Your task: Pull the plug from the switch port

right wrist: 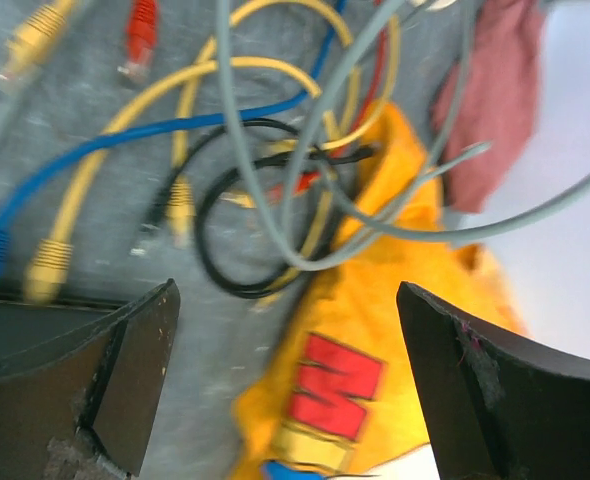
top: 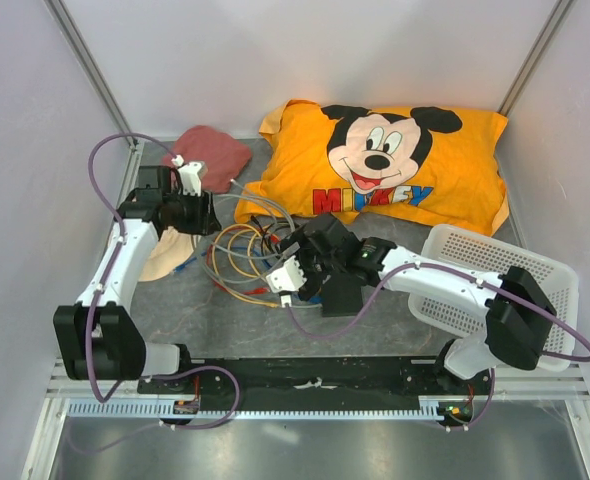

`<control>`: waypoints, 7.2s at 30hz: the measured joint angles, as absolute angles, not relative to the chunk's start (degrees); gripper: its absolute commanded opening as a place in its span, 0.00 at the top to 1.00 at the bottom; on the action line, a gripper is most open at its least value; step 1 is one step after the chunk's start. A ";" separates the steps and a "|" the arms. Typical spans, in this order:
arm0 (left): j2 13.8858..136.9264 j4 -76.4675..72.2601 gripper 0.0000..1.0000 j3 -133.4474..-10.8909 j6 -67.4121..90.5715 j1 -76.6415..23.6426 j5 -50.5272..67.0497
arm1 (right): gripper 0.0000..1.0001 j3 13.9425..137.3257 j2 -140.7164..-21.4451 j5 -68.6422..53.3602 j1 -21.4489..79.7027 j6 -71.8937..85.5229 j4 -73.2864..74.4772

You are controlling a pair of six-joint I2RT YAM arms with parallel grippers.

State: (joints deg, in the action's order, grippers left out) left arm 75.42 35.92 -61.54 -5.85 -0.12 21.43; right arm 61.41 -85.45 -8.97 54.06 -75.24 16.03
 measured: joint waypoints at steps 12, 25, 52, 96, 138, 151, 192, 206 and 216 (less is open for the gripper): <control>77.30 44.93 0.08 -69.71 -12.32 -0.19 28.32 | 0.02 69.32 -83.48 -12.27 52.03 -42.81 25.02; 79.75 58.04 0.94 -75.50 -28.08 -8.14 55.77 | 0.10 65.58 -80.09 -9.15 40.47 -20.97 27.07; 114.10 23.53 0.53 -71.99 0.78 -30.15 46.00 | 0.62 51.92 -74.89 -20.21 34.37 -20.97 33.80; 117.67 24.29 0.55 -69.32 -1.96 -33.08 55.02 | 1.00 48.40 -88.64 -22.00 34.26 1.96 19.94; 122.32 39.00 0.98 -78.39 -6.61 -33.50 50.22 | 1.00 48.34 -88.68 -22.00 34.28 2.35 19.00; 121.64 50.50 0.98 -79.31 -15.22 -31.24 44.86 | 1.00 48.25 -88.68 -22.13 34.28 2.37 18.90; 111.39 42.78 0.51 -83.35 -13.52 -17.80 52.62 | 0.96 47.24 -87.96 -22.17 34.28 2.37 17.65; 113.40 31.03 0.49 -68.07 -8.10 -29.89 54.24 | 0.95 46.87 -87.68 -22.09 34.28 2.37 17.21; 119.55 28.93 0.52 -69.89 -5.32 -32.53 60.45 | 0.95 46.68 -87.55 -22.00 34.28 2.37 16.97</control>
